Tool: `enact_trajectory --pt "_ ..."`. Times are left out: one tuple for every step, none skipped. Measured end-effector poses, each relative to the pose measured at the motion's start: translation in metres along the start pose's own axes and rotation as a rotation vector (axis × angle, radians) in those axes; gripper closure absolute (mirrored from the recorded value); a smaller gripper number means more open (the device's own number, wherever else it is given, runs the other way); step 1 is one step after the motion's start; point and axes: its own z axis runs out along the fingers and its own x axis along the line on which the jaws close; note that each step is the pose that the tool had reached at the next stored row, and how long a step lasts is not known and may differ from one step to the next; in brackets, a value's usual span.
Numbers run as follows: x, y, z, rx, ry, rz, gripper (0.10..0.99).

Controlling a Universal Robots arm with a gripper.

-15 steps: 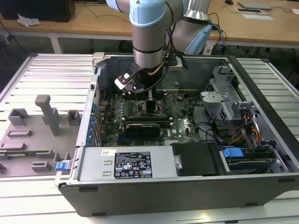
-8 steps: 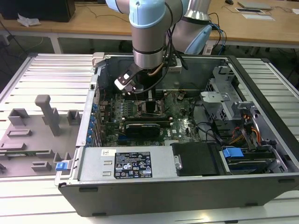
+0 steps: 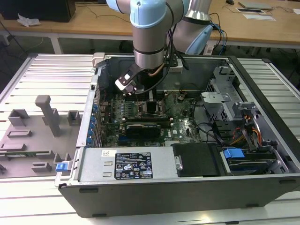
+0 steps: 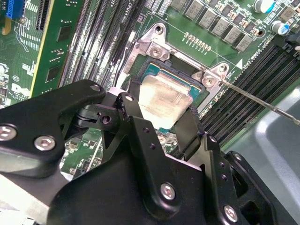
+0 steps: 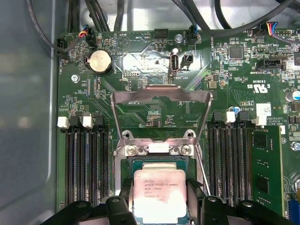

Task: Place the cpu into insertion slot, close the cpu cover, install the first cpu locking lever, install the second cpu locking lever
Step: 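Place the cpu into insertion slot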

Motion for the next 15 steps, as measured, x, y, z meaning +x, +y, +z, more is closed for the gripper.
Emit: enact_trajectory --pt "0.0000 0.0000 0.0000 0.000 0.0000 0.000 0.545" --pt "0.0000 0.0000 0.0000 0.000 0.0000 0.000 0.545" --pt "0.0000 0.0001 0.0000 0.000 0.0000 0.000 0.545" --pt "0.0000 0.0001 0.0000 0.000 0.0000 0.000 0.533" --pt "0.0000 0.0001 0.0000 0.000 0.0000 0.000 0.471" --pt "0.0000 0.0002 0.0000 0.000 0.0000 0.000 0.471" --pt "0.0000 0.0002 0.0000 0.000 0.0000 0.000 0.471" --pt "0.0000 0.0002 -0.0004 0.000 -0.0003 0.000 0.471" --pt "0.0001 0.0003 -0.0015 0.000 -0.0001 0.000 0.471" --pt "0.0001 0.0004 -0.0027 0.000 -0.0001 0.000 0.471" --pt "0.0001 0.0006 -0.0049 0.000 -0.0001 0.000 0.471" --pt "0.0001 0.0008 -0.0062 0.000 -0.0001 0.000 0.471" --pt "0.0001 0.0010 -0.0082 0.000 -0.0003 0.000 0.471" --pt "0.0002 0.0011 -0.0092 0.000 -0.0006 0.000 0.471" --pt "0.0002 0.0011 -0.0094 0.000 -0.0005 0.000 0.471"
